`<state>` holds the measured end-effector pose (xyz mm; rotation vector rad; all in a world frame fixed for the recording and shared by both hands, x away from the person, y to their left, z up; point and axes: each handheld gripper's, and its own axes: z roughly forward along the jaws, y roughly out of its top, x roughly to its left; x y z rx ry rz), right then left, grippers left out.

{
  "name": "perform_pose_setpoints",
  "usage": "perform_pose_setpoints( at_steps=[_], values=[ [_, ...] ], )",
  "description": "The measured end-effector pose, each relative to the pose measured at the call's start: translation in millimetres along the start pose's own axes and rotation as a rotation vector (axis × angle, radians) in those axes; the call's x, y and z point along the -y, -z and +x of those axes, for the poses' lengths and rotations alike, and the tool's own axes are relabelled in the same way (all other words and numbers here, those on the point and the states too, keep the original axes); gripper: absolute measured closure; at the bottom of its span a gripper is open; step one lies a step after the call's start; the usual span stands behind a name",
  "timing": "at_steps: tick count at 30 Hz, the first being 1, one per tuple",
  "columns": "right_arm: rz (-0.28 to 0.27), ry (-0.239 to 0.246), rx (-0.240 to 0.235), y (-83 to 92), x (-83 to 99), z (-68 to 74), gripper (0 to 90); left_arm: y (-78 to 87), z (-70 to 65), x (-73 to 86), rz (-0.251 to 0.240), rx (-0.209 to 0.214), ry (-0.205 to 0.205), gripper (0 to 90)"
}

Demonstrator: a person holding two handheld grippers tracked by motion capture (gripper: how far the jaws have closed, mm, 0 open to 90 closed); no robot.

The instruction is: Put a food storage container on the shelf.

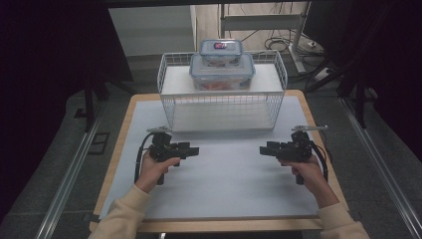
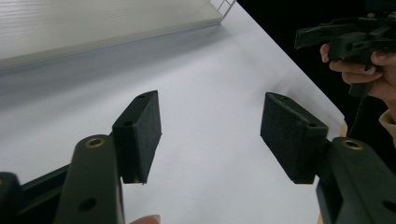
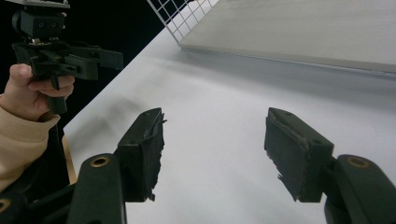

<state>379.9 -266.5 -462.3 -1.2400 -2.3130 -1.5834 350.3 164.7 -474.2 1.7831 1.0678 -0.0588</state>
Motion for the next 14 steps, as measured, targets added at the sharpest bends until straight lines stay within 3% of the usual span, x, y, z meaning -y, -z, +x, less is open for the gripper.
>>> perform_pose_setpoints(
  at_steps=[14],
  values=[
    [0.003,-0.001,0.004,-0.5,1.5,-1.4,32.7,-0.6,2.5,0.4,0.004,0.000,0.008,34.8]
  ],
)
